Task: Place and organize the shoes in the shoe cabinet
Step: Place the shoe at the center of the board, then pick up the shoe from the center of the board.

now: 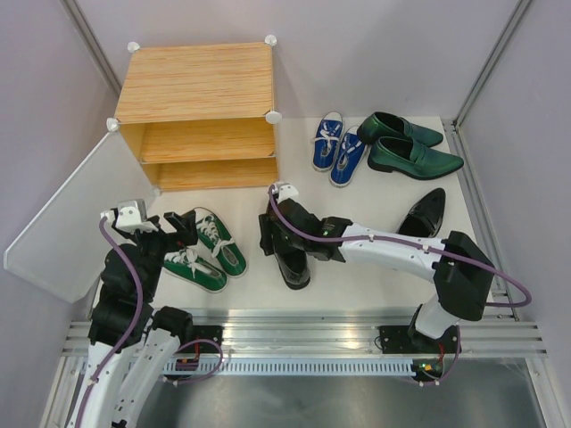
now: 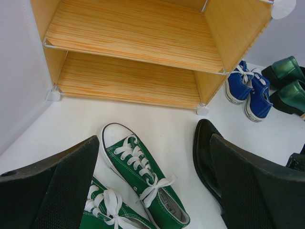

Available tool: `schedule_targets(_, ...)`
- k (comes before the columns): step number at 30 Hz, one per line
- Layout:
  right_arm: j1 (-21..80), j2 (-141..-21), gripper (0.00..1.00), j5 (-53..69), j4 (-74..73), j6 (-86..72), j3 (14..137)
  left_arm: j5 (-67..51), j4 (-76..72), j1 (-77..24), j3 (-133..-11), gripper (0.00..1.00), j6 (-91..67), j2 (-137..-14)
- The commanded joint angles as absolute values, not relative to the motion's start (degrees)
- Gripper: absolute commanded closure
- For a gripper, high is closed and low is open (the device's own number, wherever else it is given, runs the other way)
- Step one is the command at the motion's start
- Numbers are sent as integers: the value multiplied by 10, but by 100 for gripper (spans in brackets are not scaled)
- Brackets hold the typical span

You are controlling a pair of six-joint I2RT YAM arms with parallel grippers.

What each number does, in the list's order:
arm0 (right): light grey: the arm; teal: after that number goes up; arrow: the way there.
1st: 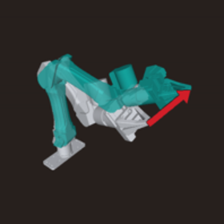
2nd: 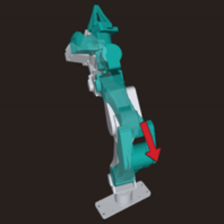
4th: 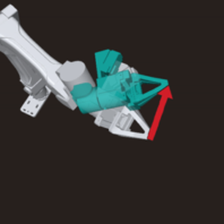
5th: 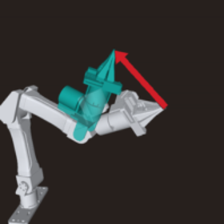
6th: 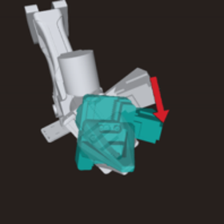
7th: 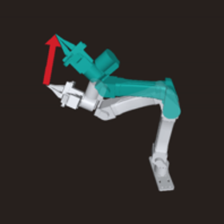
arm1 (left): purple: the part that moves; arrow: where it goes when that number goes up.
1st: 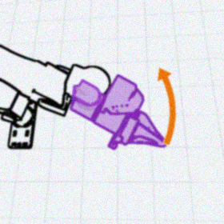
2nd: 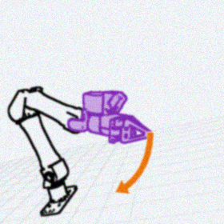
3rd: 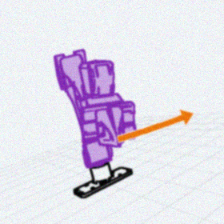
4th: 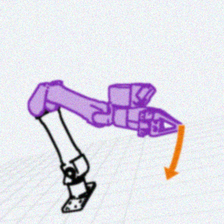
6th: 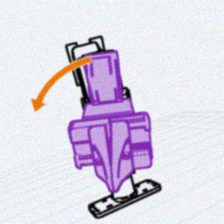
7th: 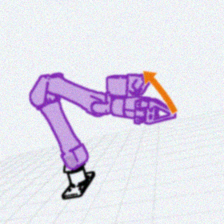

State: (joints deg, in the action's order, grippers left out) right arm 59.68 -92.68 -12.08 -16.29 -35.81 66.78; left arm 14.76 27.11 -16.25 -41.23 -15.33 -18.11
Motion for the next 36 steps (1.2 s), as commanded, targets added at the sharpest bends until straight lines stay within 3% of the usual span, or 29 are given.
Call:
schedule_targets(1,598,-891,30,-153,-165,-367,678,147,257,-164,-411,0,-148,-188)
schedule_targets(9,568,-745,30,-252,-181,-375,581,142,257,-164,-411,0,-147,-191)
schedule_targets(14,521,-702,40,-216,-181,-377,513,140,257,-164,-411,0,-147,-197)
schedule_targets(27,512,-855,43,-131,-98,-364,504,148,257,-165,-410,0,-141,-213)
schedule_targets(29,513,-884,52,-124,-97,-361,519,148,257,-165,-411,0,-141,-216)
schedule_targets(30,512,-903,74,-122,-96,-363,523,148,257,-164,-410,0,-140,-217)
schedule_targets(32,512,-910,97,-120,-92,-366,527,149,257,-164,-410,0,-140,-220)
schedule_targets(36,512,-883,99,-128,-96,-367,527,147,257,-165,-410,0,-140,-220)
